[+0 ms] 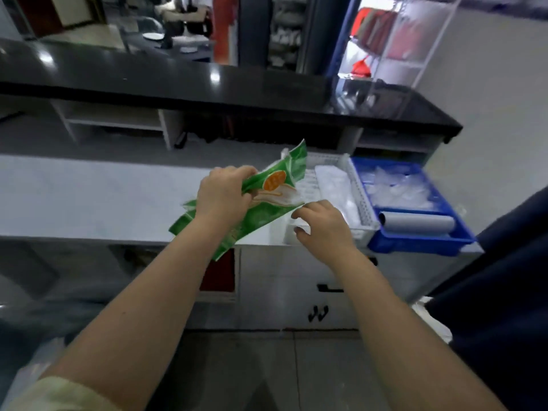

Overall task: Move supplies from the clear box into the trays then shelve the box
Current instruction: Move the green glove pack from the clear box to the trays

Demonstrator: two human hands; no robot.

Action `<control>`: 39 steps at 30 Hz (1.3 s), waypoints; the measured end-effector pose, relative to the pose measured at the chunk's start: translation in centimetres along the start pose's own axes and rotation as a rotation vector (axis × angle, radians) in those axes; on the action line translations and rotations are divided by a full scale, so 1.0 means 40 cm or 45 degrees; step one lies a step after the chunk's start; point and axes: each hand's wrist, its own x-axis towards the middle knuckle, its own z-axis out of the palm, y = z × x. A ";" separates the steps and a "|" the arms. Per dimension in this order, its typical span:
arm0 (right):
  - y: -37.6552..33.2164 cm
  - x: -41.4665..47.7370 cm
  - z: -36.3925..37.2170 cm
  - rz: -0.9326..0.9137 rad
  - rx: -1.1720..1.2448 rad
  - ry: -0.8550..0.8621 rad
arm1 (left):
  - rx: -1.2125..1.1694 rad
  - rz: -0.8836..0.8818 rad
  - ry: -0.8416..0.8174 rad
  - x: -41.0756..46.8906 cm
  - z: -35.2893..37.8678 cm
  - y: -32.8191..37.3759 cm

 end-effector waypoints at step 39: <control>1.246 0.446 0.053 0.338 -0.224 -0.782 | 0.038 0.173 -0.066 0.844 0.877 0.538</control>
